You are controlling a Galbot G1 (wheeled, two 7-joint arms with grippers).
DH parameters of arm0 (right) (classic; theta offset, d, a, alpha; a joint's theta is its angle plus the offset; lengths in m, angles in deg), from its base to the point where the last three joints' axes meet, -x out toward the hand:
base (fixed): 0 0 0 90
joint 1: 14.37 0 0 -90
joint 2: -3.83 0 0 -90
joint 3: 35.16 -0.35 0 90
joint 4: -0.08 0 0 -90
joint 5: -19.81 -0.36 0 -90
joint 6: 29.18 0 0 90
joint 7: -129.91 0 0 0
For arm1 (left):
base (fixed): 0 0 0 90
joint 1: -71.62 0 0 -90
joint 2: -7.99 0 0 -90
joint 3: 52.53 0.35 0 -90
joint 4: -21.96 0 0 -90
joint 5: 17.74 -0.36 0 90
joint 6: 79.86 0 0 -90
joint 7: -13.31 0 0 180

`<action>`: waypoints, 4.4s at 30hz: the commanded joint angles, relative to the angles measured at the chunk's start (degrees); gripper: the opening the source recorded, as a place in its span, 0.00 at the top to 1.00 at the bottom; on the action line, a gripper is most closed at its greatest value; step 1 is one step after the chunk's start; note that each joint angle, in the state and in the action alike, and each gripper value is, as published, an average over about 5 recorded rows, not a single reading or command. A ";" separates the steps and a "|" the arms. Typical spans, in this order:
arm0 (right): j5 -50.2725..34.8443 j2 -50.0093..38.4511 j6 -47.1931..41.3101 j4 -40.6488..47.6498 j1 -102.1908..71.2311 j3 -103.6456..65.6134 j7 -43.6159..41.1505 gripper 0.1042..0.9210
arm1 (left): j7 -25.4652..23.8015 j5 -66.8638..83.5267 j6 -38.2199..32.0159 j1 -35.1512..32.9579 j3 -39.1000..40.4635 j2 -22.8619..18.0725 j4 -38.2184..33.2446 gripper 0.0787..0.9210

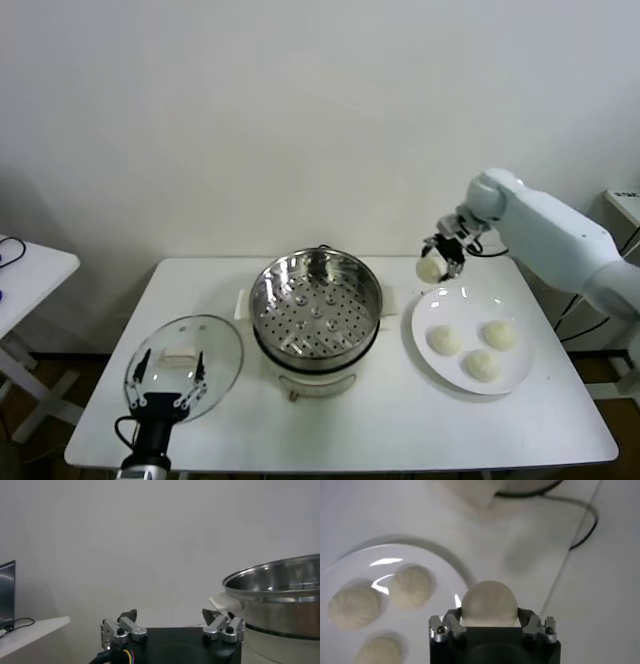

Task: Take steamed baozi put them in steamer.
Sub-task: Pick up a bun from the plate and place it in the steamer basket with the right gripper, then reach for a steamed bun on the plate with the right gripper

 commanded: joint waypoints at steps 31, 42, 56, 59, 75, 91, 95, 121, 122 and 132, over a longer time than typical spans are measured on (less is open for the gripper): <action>20.99 22.34 13.56 -10.42 -2.20 6.85 0.29 0.23 | -0.24 0.43 0.07 -1.72 -0.39 0.71 -0.54 0.12; 25.88 22.18 14.33 -7.92 -4.80 4.96 0.75 0.22 | -0.17 0.37 0.00 -1.38 -0.20 0.61 0.07 0.12; 30.53 22.91 15.93 -5.87 -6.82 2.56 1.15 0.22 | -0.15 0.40 -0.07 -1.47 -0.34 0.59 0.11 0.12; 31.10 22.85 16.07 -5.96 -7.09 2.40 1.18 0.21 | -0.15 0.41 -0.08 -1.44 -0.35 0.58 0.15 0.12; 26.74 21.87 16.88 -6.87 -5.87 2.63 -0.05 0.12 | -0.12 0.53 -0.13 -1.41 -0.67 0.50 0.19 0.12; -8.22 3.50 -2.77 -20.05 15.15 13.64 -5.32 0.12 | -0.09 0.22 -0.11 -0.78 -0.20 0.37 -0.09 0.12; -20.51 -2.36 -10.41 -18.04 18.03 18.21 -4.89 0.12 | -0.09 0.16 -0.11 -0.68 0.05 0.40 -0.48 0.12; -5.18 -16.32 -16.73 -5.65 -15.86 -3.34 -1.76 0.12 | -0.08 -0.82 -0.14 -2.70 0.26 0.51 -1.75 0.12; -4.68 -15.91 -16.69 -5.08 -16.94 -3.98 -1.59 0.12 | -0.09 -0.84 -0.12 -2.71 0.25 0.48 -1.74 0.12; -1.87 -11.60 -15.98 -0.50 -21.85 -7.05 -0.33 0.12 | -0.12 -0.91 0.36 -2.03 0.22 0.46 -1.32 0.12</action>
